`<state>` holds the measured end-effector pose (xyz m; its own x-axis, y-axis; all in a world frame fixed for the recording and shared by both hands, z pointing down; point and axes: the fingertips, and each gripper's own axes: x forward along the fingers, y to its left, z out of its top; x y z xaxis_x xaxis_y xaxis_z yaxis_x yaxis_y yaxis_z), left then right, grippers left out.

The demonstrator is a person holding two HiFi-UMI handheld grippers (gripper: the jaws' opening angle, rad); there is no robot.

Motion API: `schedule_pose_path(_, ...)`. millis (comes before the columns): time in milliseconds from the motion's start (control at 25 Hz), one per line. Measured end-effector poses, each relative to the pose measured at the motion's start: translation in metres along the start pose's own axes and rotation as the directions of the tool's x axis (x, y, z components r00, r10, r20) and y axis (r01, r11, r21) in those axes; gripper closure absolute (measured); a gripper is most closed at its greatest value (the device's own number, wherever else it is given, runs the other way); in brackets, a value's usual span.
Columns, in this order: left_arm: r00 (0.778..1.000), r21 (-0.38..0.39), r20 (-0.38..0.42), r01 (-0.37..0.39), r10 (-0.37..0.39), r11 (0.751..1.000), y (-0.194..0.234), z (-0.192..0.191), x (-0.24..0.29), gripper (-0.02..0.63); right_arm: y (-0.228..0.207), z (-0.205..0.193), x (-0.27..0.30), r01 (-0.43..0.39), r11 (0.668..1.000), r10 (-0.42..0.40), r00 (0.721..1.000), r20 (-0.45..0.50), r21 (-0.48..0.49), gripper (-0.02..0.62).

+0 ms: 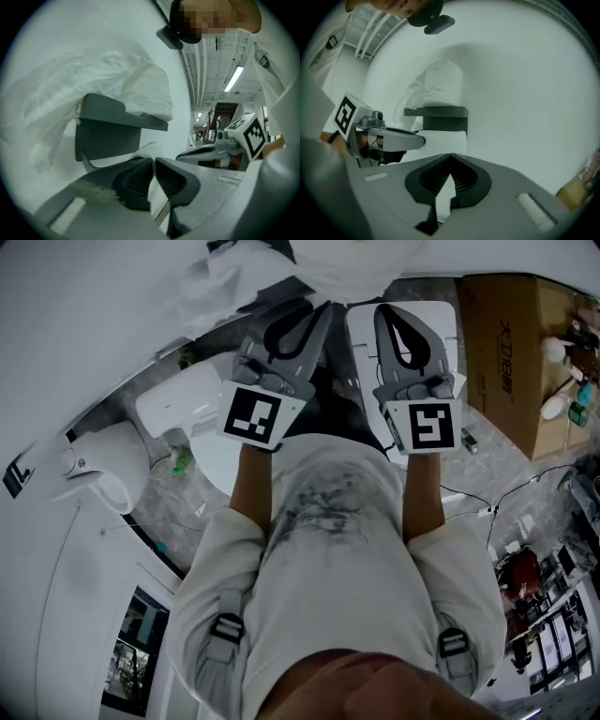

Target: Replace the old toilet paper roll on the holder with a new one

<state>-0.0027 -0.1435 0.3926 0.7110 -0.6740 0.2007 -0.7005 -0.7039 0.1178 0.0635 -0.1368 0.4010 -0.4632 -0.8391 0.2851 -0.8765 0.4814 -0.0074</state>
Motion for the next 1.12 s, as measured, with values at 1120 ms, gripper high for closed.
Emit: schedule_pose_path(1120, 0.997, 0.012, -0.012, 0.082, -0.082, 0.997, -0.022, 0.008, 0.046, 0.591, -0.030, 0.003, -0.017, 0.112, 0.993, -0.113, 0.994, 0.014, 0.043, 0.592)
